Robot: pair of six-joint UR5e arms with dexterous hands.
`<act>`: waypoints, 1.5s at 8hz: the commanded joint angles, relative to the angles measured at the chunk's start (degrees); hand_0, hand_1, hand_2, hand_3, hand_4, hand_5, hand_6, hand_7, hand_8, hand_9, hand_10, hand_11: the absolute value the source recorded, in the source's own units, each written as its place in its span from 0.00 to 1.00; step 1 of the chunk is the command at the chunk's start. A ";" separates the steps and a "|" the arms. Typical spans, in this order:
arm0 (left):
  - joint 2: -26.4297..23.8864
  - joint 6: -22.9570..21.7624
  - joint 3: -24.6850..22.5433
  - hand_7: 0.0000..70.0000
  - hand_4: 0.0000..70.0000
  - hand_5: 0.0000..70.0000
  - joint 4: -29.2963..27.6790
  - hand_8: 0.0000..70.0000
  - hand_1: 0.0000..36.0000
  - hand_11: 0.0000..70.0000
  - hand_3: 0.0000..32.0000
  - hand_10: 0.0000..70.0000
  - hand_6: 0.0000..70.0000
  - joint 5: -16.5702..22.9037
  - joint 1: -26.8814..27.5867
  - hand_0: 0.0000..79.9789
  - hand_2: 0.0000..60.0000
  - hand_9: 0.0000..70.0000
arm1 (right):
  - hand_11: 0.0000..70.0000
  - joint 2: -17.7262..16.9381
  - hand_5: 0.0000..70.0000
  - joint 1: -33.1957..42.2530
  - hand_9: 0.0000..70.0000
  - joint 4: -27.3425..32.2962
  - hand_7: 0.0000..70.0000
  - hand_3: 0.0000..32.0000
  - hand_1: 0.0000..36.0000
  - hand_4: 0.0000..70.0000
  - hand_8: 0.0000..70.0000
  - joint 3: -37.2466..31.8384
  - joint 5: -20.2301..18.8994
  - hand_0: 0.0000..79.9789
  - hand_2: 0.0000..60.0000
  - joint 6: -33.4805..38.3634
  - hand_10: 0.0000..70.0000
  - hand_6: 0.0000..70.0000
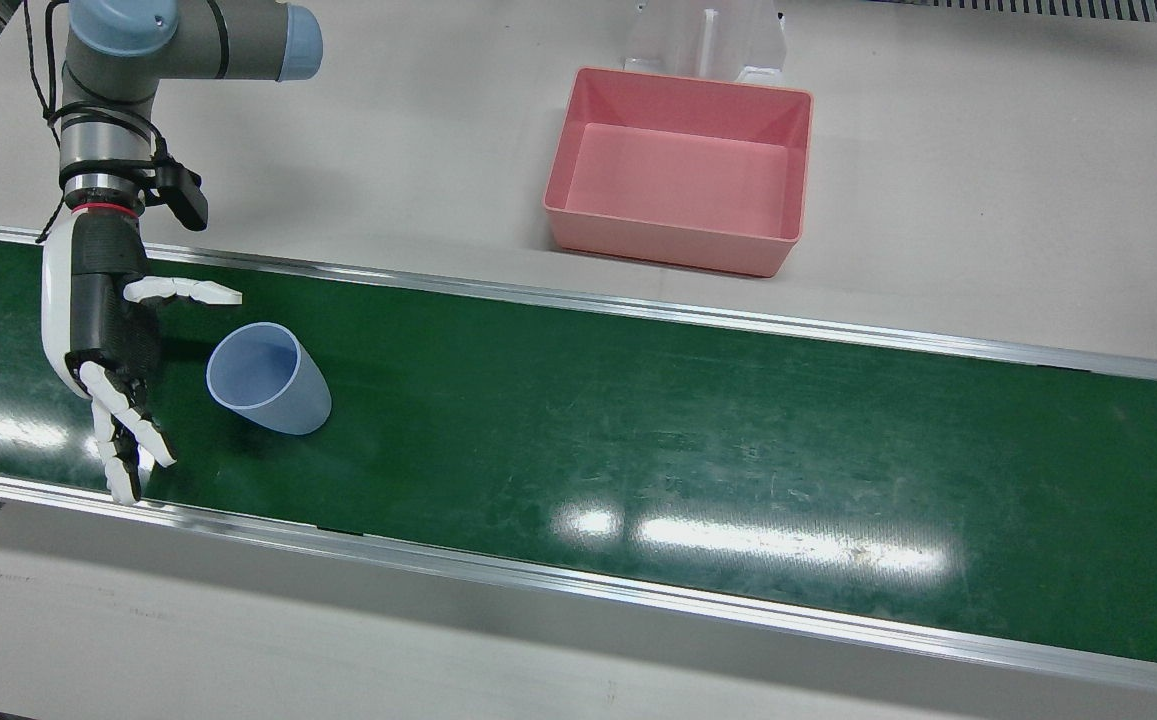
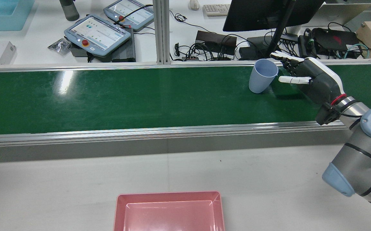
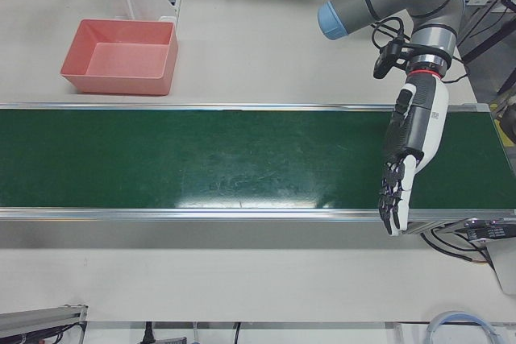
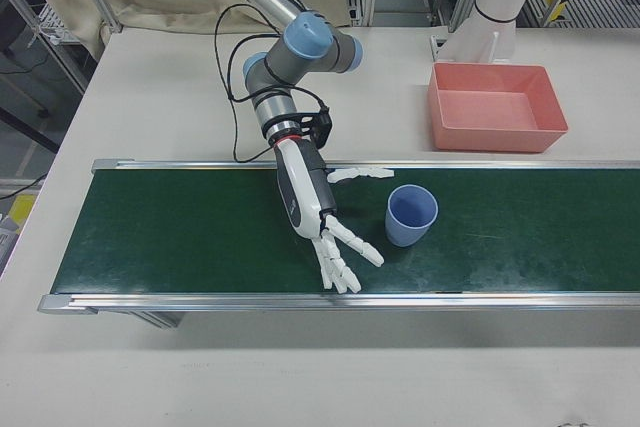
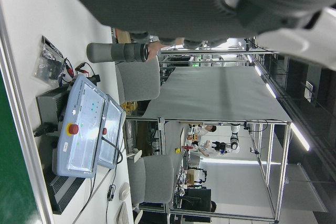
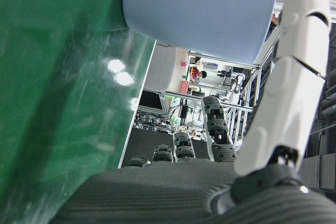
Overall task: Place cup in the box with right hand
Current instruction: 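Close the right hand fingers around the light blue cup on the belt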
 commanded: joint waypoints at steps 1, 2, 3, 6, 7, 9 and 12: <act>0.00 0.00 0.00 0.00 0.00 0.00 0.00 0.00 0.00 0.00 0.00 0.00 0.00 0.00 0.00 0.00 0.00 0.00 | 0.02 0.29 0.06 -0.07 0.09 0.00 0.19 0.00 0.49 0.07 0.03 -0.33 0.00 0.61 0.17 0.00 0.00 0.06; 0.00 0.00 0.00 0.00 0.00 0.00 0.00 0.00 0.00 0.00 0.00 0.00 0.00 0.00 0.00 0.00 0.00 0.00 | 0.02 0.38 0.06 -0.07 0.09 0.00 0.19 0.00 0.49 0.07 0.03 -0.33 0.09 0.61 0.17 0.09 0.00 0.06; 0.00 0.00 0.00 0.00 0.00 0.00 0.00 0.00 0.00 0.00 0.00 0.00 0.00 0.00 0.00 0.00 0.00 0.00 | 0.02 0.47 0.07 -0.07 0.09 0.00 0.20 0.00 0.50 0.08 0.03 -0.33 0.61 0.61 0.20 0.09 0.00 0.07; 0.00 0.00 0.00 0.00 0.00 0.00 0.00 0.00 0.00 0.00 0.00 0.00 0.00 0.00 0.00 0.00 0.00 0.00 | 0.16 0.64 0.16 -0.51 0.38 -1.66 0.86 0.00 1.00 0.17 0.18 -0.24 2.90 0.63 1.00 0.09 0.08 0.22; 0.00 0.00 0.00 0.00 0.00 0.00 0.00 0.00 0.00 0.00 0.00 0.00 0.00 0.00 0.00 0.00 0.00 0.00 | 0.29 0.64 0.21 -0.51 0.74 -2.72 1.00 0.00 1.00 0.25 0.41 -0.16 2.90 0.66 1.00 0.35 0.17 0.36; 0.00 0.00 0.00 0.00 0.00 0.00 0.00 0.00 0.00 0.00 0.00 0.00 0.00 0.00 0.00 0.00 0.00 0.00 | 0.87 1.43 0.35 -0.42 1.00 -2.38 1.00 0.00 1.00 0.43 0.99 0.98 2.99 1.00 1.00 0.96 0.59 0.64; 0.00 0.00 -0.09 0.00 0.00 0.00 0.00 0.00 0.00 0.00 0.00 0.00 0.00 0.00 0.00 0.00 0.00 0.00 | 0.89 2.13 0.38 0.72 1.00 -2.46 1.00 0.00 1.00 0.16 1.00 8.78 3.08 1.00 1.00 0.79 0.60 0.66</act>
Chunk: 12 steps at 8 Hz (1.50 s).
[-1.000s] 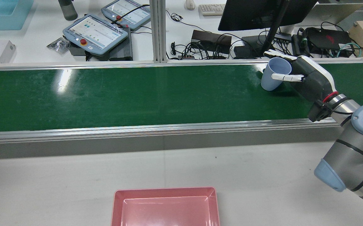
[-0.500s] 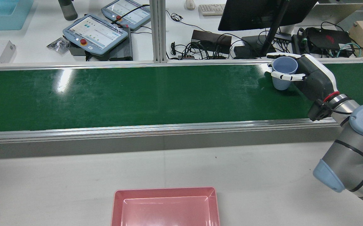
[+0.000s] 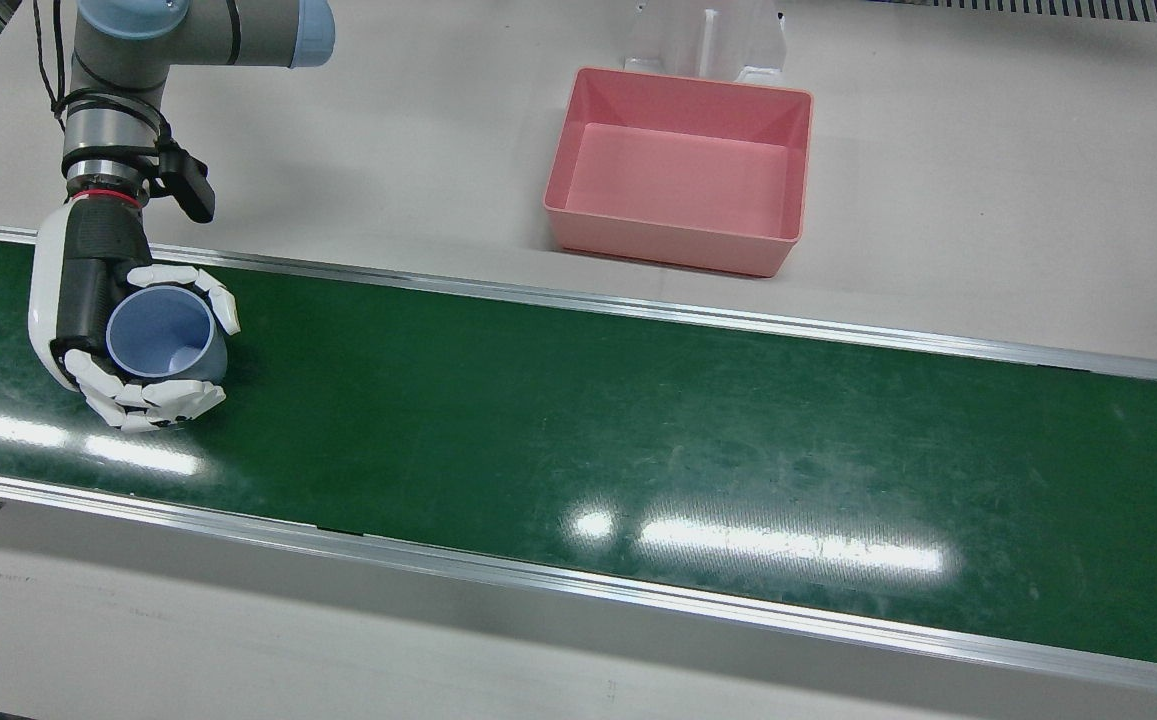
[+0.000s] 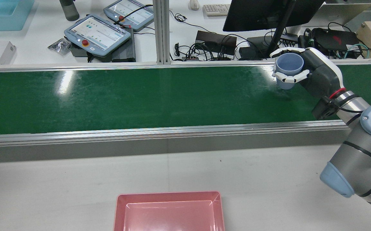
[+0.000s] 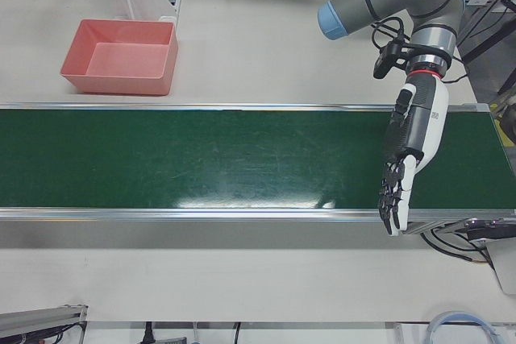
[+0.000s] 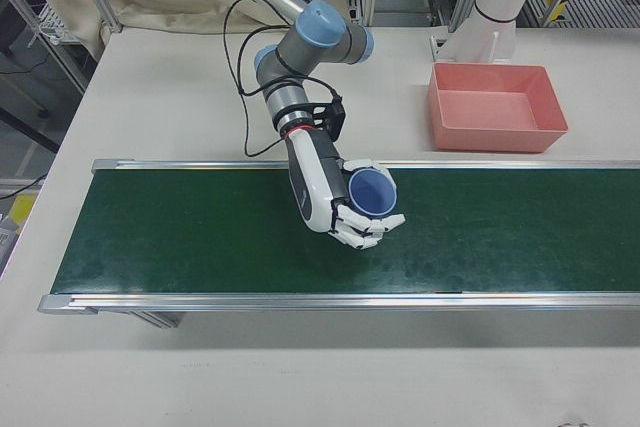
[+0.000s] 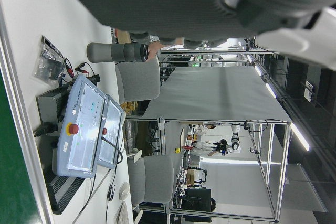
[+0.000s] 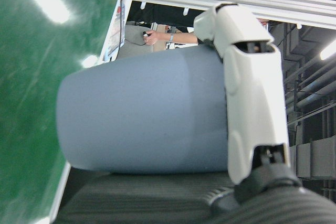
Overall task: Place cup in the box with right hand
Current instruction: 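Lift the cup off the belt and carry it over the pink tray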
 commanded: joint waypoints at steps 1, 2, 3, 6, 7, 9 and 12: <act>0.00 0.00 -0.09 0.00 0.00 0.00 0.00 0.00 0.00 0.00 0.00 0.00 0.00 0.00 0.00 0.00 0.00 0.00 | 0.91 2.37 0.37 1.23 1.00 -0.40 1.00 0.00 1.00 0.07 1.00 7.34 -0.08 0.89 1.00 -0.35 0.61 0.66; 0.00 0.00 -0.09 0.00 0.00 0.00 0.00 0.00 0.00 0.00 0.00 0.00 0.00 0.00 0.00 0.00 0.00 0.00 | 0.93 4.31 0.37 -2.77 1.00 -0.49 1.00 0.00 1.00 0.00 1.00 10.32 -0.16 0.77 1.00 -0.44 0.63 0.66; 0.00 0.00 -0.09 0.00 0.00 0.00 0.00 0.00 0.00 0.00 0.00 0.00 0.00 -0.09 0.00 0.00 0.00 0.00 | 0.93 5.80 0.37 -7.94 1.00 -0.84 1.00 0.00 1.00 0.00 1.00 12.61 -0.17 0.77 1.00 -0.44 0.63 0.66; 0.00 0.00 -0.09 0.00 0.00 0.00 0.00 0.00 0.00 0.00 0.00 0.00 0.00 0.00 0.00 0.00 0.00 0.00 | 0.88 5.82 0.35 -21.91 1.00 -4.53 1.00 0.00 1.00 0.11 1.00 19.21 -0.17 0.76 1.00 -2.35 0.59 0.65; 0.00 0.00 -0.09 0.00 0.00 0.00 0.00 0.00 0.00 0.00 0.00 0.00 0.00 0.00 0.00 0.00 0.00 0.00 | 0.88 5.91 0.35 -28.06 1.00 -4.53 1.00 0.00 1.00 0.12 1.00 19.83 0.10 0.76 1.00 -6.98 0.59 0.64; 0.00 0.00 -0.09 0.00 0.00 0.00 0.00 0.00 0.00 0.00 0.00 0.00 0.00 0.00 0.00 0.00 0.00 0.00 | 0.87 5.82 0.34 -38.88 1.00 -4.27 1.00 0.00 1.00 0.07 1.00 19.67 5.78 0.73 1.00 -10.98 0.59 0.64; 0.00 0.00 -0.09 0.00 0.00 0.00 0.00 0.00 0.00 0.00 0.00 0.00 0.00 -0.09 0.00 0.00 0.00 0.00 | 0.78 5.56 0.30 -44.28 1.00 -4.01 1.00 0.00 1.00 0.04 0.91 18.61 6.60 0.67 1.00 -13.71 0.52 0.61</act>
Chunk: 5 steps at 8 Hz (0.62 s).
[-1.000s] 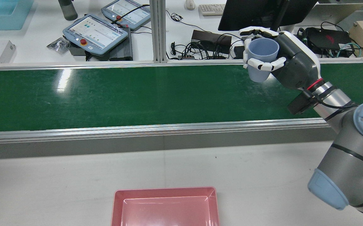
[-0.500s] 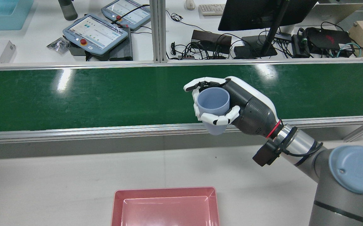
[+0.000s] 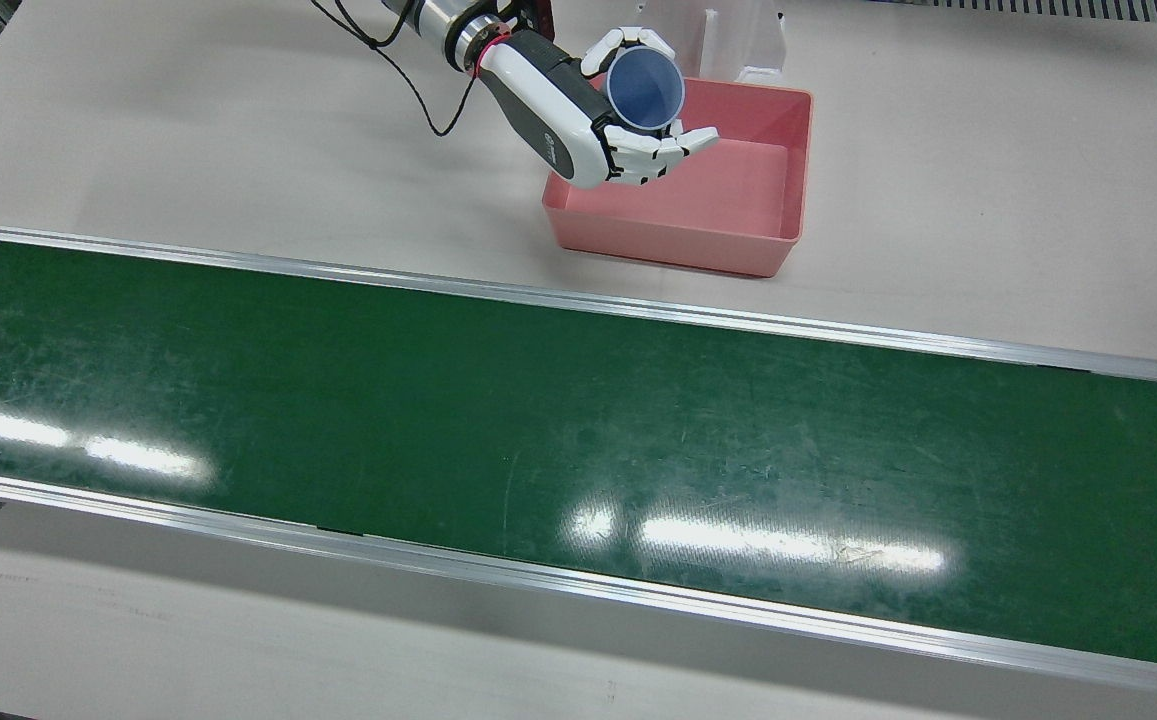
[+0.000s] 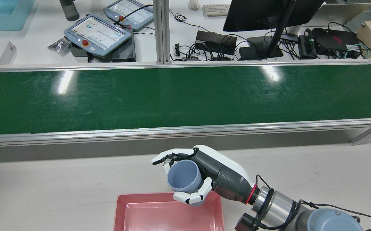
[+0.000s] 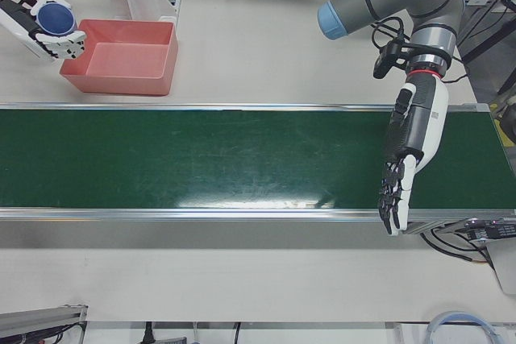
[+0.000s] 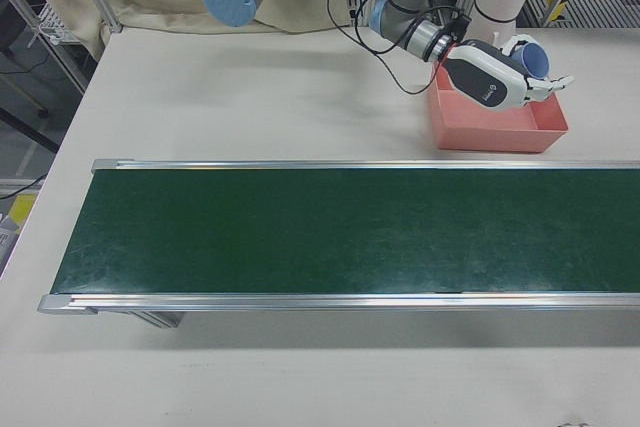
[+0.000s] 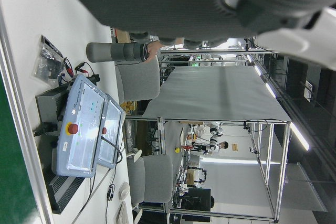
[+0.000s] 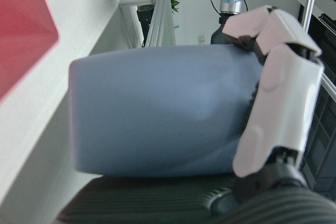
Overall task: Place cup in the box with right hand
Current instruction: 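Lift the cup off the belt and carry it over the pink tray, then lower the cup into the pink tray and open the right hand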
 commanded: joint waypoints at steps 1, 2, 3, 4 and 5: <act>0.00 0.00 0.00 0.00 0.00 0.00 0.00 0.00 0.00 0.00 0.00 0.00 0.00 0.00 0.00 0.00 0.00 0.00 | 0.71 -0.18 0.27 -4.34 1.00 0.19 1.00 0.00 1.00 0.02 0.81 -0.59 0.76 0.66 1.00 -1.48 0.47 0.58; 0.00 0.00 0.00 0.00 0.00 0.00 0.00 0.00 0.00 0.00 0.00 0.00 0.00 -0.09 0.00 0.00 0.00 0.00 | 0.52 -0.10 0.21 -4.34 0.96 0.19 1.00 0.00 1.00 0.00 0.59 -0.59 0.76 0.66 1.00 -1.39 0.33 0.42; 0.00 0.00 0.09 0.00 0.00 0.00 0.00 0.00 0.00 0.00 0.00 0.00 0.00 0.00 0.00 0.00 0.00 0.00 | 0.15 -0.10 0.15 -4.34 0.39 0.19 0.68 0.00 1.00 0.00 0.20 -0.50 0.76 0.66 1.00 -1.39 0.07 0.19; 0.00 0.00 0.09 0.00 0.00 0.00 0.00 0.00 0.00 0.00 0.00 0.00 0.00 0.00 0.00 0.00 0.00 0.00 | 0.06 -0.01 0.13 -4.34 0.09 0.19 0.30 0.00 0.98 0.00 0.03 -0.41 0.76 0.71 0.85 -1.39 0.01 0.10; 0.00 0.00 0.09 0.00 0.00 0.00 0.00 0.00 0.00 0.00 0.00 0.00 0.00 0.00 0.00 0.00 0.00 0.00 | 0.04 -0.09 0.12 -4.34 0.03 0.28 0.21 0.00 0.88 0.00 0.00 -0.50 0.76 0.75 0.36 -1.39 0.00 0.08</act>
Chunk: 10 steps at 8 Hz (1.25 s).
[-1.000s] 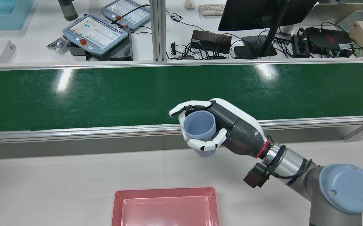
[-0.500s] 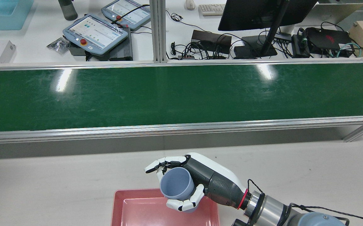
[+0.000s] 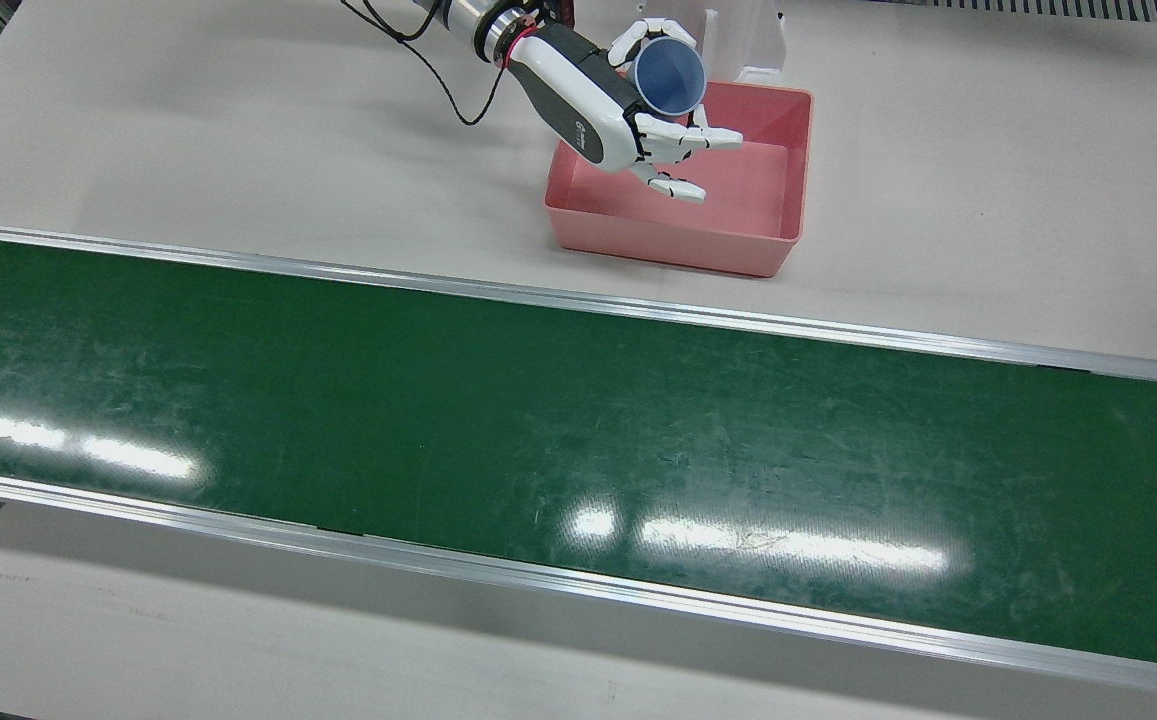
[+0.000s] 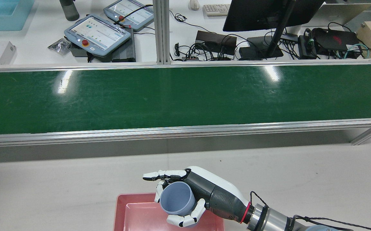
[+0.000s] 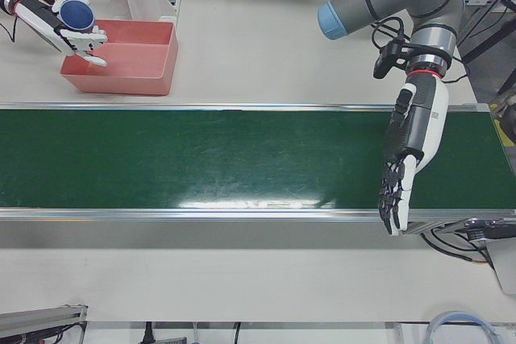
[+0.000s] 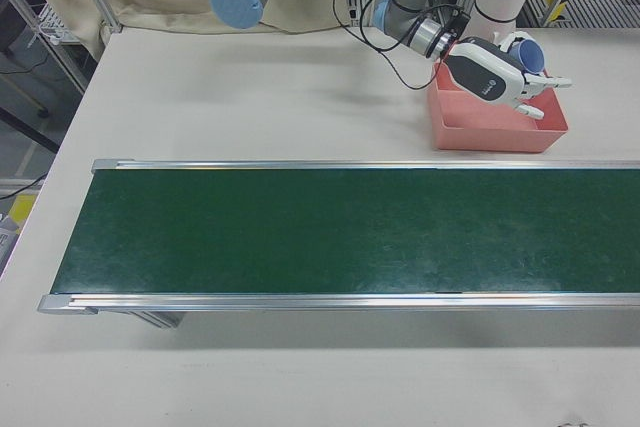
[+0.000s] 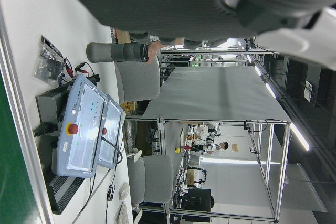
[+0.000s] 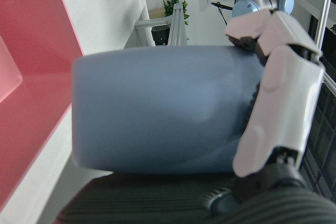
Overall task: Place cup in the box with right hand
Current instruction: 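Lower the cup into the pink tray and open the right hand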
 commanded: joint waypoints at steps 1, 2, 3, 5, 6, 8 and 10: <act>0.00 0.00 0.03 0.00 0.00 0.00 0.00 0.00 0.00 0.00 0.00 0.00 0.00 -0.07 0.00 0.00 0.00 0.00 | 0.02 0.06 0.10 -0.05 0.02 0.18 0.18 0.00 0.73 0.00 0.00 0.08 0.01 0.70 0.21 0.09 0.00 0.07; 0.00 0.00 0.03 0.00 0.00 0.00 0.00 0.00 0.00 0.00 0.00 0.00 0.00 0.02 0.00 0.00 0.00 0.00 | 0.01 0.07 0.09 -0.05 0.02 0.27 0.18 0.00 0.69 0.01 0.00 0.08 0.09 0.68 0.20 0.09 0.00 0.06; 0.00 0.00 0.03 0.00 0.00 0.00 0.00 0.00 0.00 0.00 0.00 0.00 0.00 0.02 0.00 0.00 0.00 0.00 | 0.00 0.07 0.04 -0.05 0.01 0.27 0.16 0.00 0.33 0.00 0.00 0.08 0.09 0.59 0.00 0.09 0.00 0.05; 0.00 0.00 0.03 0.00 0.00 0.00 0.00 0.00 0.00 0.00 0.00 0.00 0.00 0.02 0.00 0.00 0.00 0.00 | 0.00 0.07 0.02 -0.05 0.02 0.27 0.20 0.00 0.20 0.00 0.00 0.08 0.09 0.52 0.00 0.18 0.00 0.05; 0.00 0.00 0.03 0.00 0.00 0.00 0.00 0.00 0.00 0.00 0.00 0.00 0.00 0.02 0.00 0.00 0.00 0.00 | 0.00 0.07 0.02 -0.05 0.03 0.27 0.22 0.00 0.18 0.01 0.00 0.08 0.09 0.50 0.00 0.18 0.00 0.05; 0.00 0.00 0.03 0.00 0.00 0.00 0.00 0.00 0.00 0.00 0.00 0.00 0.00 0.02 0.00 0.00 0.00 0.00 | 0.00 0.24 0.01 0.39 0.05 0.88 0.26 0.00 0.16 0.02 0.00 1.38 0.44 0.47 0.01 0.44 0.00 0.06; 0.00 0.00 0.03 0.00 0.00 0.00 0.00 0.00 0.00 0.00 0.00 0.00 0.00 0.02 0.00 0.00 0.00 0.00 | 0.00 0.42 0.02 6.33 0.06 6.05 0.29 0.00 0.18 0.03 0.00 4.54 6.74 0.47 0.05 0.27 0.00 0.07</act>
